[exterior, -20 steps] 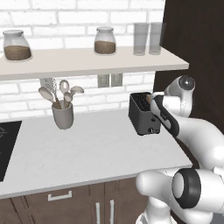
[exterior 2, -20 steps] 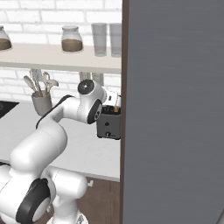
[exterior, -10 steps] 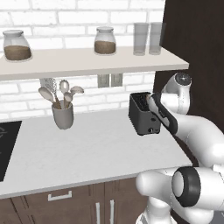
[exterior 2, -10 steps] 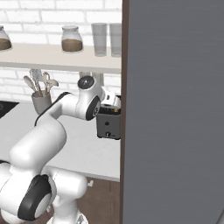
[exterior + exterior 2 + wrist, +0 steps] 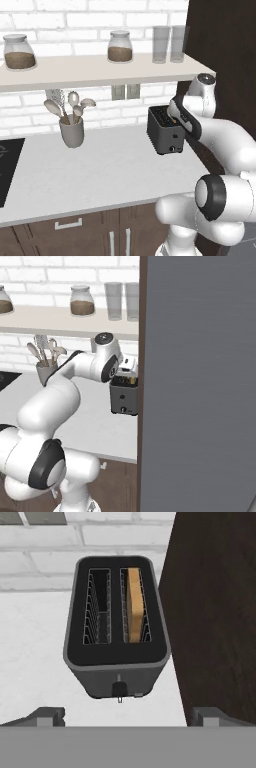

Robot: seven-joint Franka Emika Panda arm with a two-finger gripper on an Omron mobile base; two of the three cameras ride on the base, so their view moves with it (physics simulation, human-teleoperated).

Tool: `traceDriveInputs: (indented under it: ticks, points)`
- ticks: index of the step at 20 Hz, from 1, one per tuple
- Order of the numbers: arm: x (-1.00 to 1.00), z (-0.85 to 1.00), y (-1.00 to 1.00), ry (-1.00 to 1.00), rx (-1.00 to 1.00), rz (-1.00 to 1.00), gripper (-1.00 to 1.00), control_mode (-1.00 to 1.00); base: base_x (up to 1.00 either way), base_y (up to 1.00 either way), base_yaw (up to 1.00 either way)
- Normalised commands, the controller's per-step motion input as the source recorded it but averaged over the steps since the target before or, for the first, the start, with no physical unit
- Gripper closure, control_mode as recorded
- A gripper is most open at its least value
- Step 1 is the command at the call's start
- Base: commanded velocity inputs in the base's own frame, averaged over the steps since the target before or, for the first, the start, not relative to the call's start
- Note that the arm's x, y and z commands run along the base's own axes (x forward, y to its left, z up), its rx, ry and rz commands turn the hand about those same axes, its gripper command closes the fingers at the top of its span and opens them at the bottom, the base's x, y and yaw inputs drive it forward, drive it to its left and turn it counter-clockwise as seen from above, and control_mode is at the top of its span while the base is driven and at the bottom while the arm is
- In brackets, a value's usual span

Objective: Start the toaster. Once the lever pops up, take the bread to the plate on the dining counter.

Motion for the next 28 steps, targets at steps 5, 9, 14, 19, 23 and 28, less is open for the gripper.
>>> traceDriveInputs:
  ticks: [5, 9, 14, 19, 23, 28]
  points:
    - [0.24, -0.35, 0.0, -0.13, -0.01, 0.02, -1.0, -1.0, 0.0, 0.0, 0.0]
    - [0.24, -0.26, -0.1, -0.05, 0.0, 0.01, -1.0, -1.0, 0.0, 0.0, 0.0]
    - [0.25, -0.04, -0.07, -0.01, 0.0, 0.02, -1.0, -1.0, 0.0, 0.0, 0.0]
    - [0.31, -0.05, -0.09, 0.0, 0.0, 0.03, -1.0, -1.0, 0.0, 0.0, 0.0]
    - [0.31, -0.23, 0.0, 0.0, 0.0, 0.03, -1.0, -1.0, 0.0, 0.0, 0.0]
    - [0.25, -0.28, 0.0, 0.0, 0.0, 0.03, -1.0, -1.0, 0.0, 0.0, 0.0]
